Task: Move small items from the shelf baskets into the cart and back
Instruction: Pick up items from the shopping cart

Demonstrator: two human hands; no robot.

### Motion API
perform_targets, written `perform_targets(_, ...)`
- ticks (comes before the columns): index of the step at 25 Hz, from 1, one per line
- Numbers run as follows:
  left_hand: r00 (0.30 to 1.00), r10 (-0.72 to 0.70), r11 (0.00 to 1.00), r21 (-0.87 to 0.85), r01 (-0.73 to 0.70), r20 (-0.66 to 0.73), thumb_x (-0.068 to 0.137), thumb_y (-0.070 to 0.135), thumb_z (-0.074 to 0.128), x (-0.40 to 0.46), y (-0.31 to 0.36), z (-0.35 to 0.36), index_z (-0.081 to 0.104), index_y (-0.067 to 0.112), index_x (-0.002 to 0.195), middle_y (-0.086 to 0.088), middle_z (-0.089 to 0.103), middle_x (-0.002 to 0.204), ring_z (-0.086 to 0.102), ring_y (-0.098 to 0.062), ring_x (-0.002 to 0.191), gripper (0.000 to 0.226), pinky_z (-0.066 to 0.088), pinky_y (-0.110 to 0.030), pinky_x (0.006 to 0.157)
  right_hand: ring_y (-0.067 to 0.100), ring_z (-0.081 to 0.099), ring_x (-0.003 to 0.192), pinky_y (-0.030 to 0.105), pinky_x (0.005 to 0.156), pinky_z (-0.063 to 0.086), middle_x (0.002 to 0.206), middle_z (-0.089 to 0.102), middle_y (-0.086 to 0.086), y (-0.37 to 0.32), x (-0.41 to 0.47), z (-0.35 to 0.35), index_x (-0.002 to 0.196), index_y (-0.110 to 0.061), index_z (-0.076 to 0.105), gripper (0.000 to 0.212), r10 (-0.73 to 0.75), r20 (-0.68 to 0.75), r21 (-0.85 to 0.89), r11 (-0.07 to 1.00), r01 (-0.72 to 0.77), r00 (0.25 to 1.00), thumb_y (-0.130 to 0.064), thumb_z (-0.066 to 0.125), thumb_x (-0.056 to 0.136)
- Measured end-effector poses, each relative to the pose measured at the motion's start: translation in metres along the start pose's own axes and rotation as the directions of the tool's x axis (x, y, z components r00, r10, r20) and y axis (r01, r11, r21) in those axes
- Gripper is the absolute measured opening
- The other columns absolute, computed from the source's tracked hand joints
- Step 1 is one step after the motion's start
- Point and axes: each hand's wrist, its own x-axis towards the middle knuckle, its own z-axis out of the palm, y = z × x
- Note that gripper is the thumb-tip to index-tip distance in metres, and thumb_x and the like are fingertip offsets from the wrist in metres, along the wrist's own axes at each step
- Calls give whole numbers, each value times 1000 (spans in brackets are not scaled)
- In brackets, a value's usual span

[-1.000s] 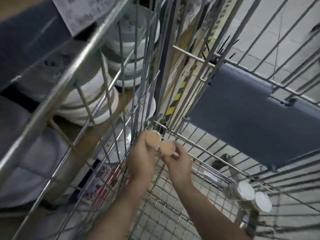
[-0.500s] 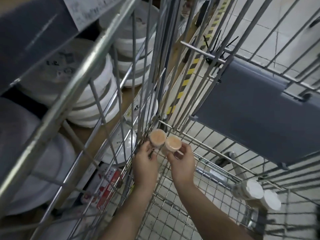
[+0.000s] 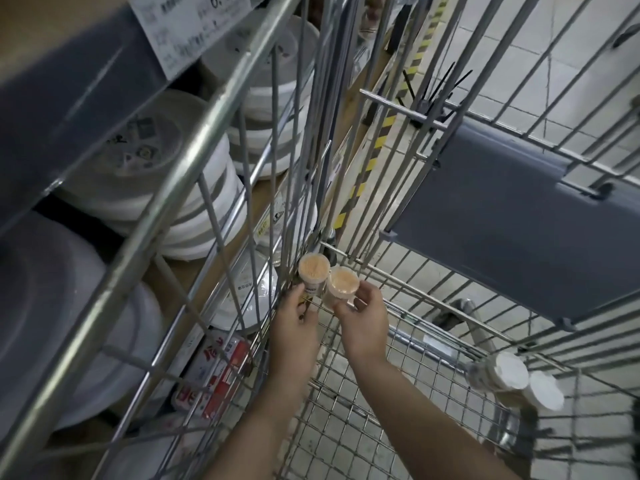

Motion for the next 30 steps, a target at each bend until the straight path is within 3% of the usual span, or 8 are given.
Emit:
perform_targets(2, 999, 24, 1000, 10, -24, 32, 97, 9, 48, -11, 5, -9, 47, 21, 137, 4, 55, 125, 51, -4, 105, 42, 36, -9, 72, 15, 52, 119, 23, 94, 45, 127, 56, -1, -5, -6, -13, 131, -10, 48, 48, 16, 5, -100, 995, -16, 1000, -14, 67, 87)
perform_targets(5, 994, 41, 998, 48, -46, 100, 97, 8, 48, -31, 16, -27, 53, 14, 130, 4, 58, 122, 53, -7, 108, 34, 39, -18, 87, 16, 51, 121, 20, 87, 46, 131, 54, -3, -15, -28, -44, 133, -14, 47, 37, 0, 50, -281, 960, 14, 999, -21, 51, 97)
perform_targets(9, 975, 34, 948, 303, -102, 221, 97, 11, 49, -71, 41, -56, 57, 15, 126, 3, 60, 122, 53, -6, 100, 30, 37, -8, 71, 16, 50, 119, 27, 92, 41, 132, 54, -2, -38, -78, -96, 133, -18, 46, 37, -87, 243, -640, 734, 227, 966, -32, 43, 99)
perform_targets(13, 905, 20, 759, 583, -290, 424, 97, 17, 48, -141, 74, -94, 56, 20, 128, -1, 62, 124, 62, -15, 99, 32, 47, -19, 76, 16, 50, 120, 28, 96, 40, 134, 52, -2, -74, -151, -150, 134, -21, 45, 39, 26, 414, -775, 534, 337, 910, -38, 40, 99)
perform_targets(18, 822, 51, 556, 668, -495, 567, 99, 27, 45, -254, 122, -146, 51, 23, 132, 1, 60, 127, 61, -14, 102, 35, 48, -25, 87, 16, 55, 114, 27, 92, 43, 133, 54, -1, -125, -262, -208, 134, -21, 46, 40, 90, 438, -781, 530, 330, 894, -41, 40, 99)
perform_targets(20, 821, 102, 543, 660, -519, 562, 99, 28, 45, -297, 133, -167, 50, 24, 134, 1, 59, 128, 60, -14, 106, 36, 47, -24, 90, 15, 55, 114, 26, 90, 42, 132, 55, -2, -145, -303, -225, 133, -21, 47, 39, 33, 435, -761, 548, 348, 900, -39, 40, 99)
perform_targets(24, 854, 201, 658, 580, -480, 480, 97, 25, 49, -380, 134, -208, 51, 28, 133, 6, 59, 128, 57, -7, 108, 36, 37, -9, 81, 10, 55, 115, 23, 92, 41, 131, 57, -4, -174, -378, -249, 132, -22, 49, 37, -82, 485, -680, 590, 435, 870, -37, 44, 98)
perform_targets(30, 931, 341, 747, 562, -355, 134, 94, 30, 54, -519, 100, -272, 56, 30, 127, 11, 59, 124, 57, -5, 105, 33, 45, -25, 91, 12, 54, 117, 26, 94, 43, 130, 58, -7, -187, -482, -284, 133, -25, 49, 37, -230, 657, -552, 502, 666, 718, -35, 46, 98)
